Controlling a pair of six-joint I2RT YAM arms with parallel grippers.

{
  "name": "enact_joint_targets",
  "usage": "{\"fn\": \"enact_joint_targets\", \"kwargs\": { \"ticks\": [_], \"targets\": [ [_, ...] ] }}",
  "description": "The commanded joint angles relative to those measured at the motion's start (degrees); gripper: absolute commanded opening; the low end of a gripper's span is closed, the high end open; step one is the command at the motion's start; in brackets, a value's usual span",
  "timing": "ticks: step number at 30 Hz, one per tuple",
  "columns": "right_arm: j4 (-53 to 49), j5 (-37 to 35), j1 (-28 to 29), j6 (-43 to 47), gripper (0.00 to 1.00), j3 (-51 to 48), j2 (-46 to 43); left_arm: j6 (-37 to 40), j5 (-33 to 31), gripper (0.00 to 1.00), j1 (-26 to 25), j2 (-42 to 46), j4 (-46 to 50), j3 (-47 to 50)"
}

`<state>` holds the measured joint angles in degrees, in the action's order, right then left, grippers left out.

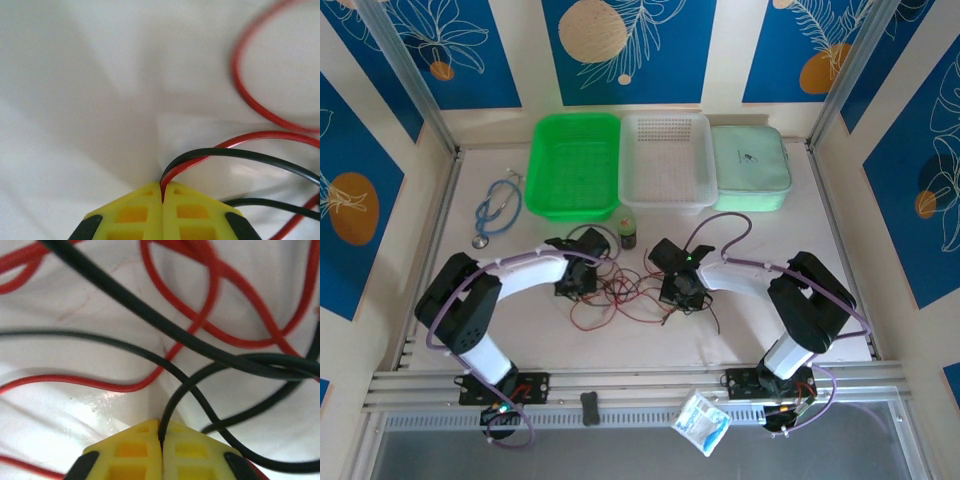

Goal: Untangle the cables

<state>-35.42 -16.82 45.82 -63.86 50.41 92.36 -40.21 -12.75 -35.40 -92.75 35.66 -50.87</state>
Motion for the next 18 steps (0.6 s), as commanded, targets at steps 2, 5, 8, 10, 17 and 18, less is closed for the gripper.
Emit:
{"fn": "enact_joint_targets", "kwargs": {
  "ticks": [2,5,8,10,17,18],
  "targets": [
    [-7.27,-7.29,0.06,0.41,0.00,0.55,0.72,0.88,-10.05,0.00,4.15,2.44,5.55,2.36],
    [-10.82,-9.85,0.51,1.99,0.01,2.81,0.40,1.33,-9.25,0.00,4.55,2.61,5.08,1.75],
    [-12.17,-9.87,2.63,4.67,0.19,6.51,-0.78,1.28,-6.14,0.00,4.47,2.00,2.68,2.15],
    [-12.13,-8.93,4.98,6.45,0.36,9.70,-1.88,1.17,-4.83,0.00,4.34,1.63,1.46,2.61],
    [-5.48,-1.83,7.47,7.94,0.56,18.31,2.11,0.91,-4.35,0.00,4.03,2.35,0.74,3.41],
    [-5.13,-1.25,7.32,7.57,0.58,19.83,4.05,0.78,-4.21,0.00,4.02,2.64,0.64,3.54]
  ]
}}
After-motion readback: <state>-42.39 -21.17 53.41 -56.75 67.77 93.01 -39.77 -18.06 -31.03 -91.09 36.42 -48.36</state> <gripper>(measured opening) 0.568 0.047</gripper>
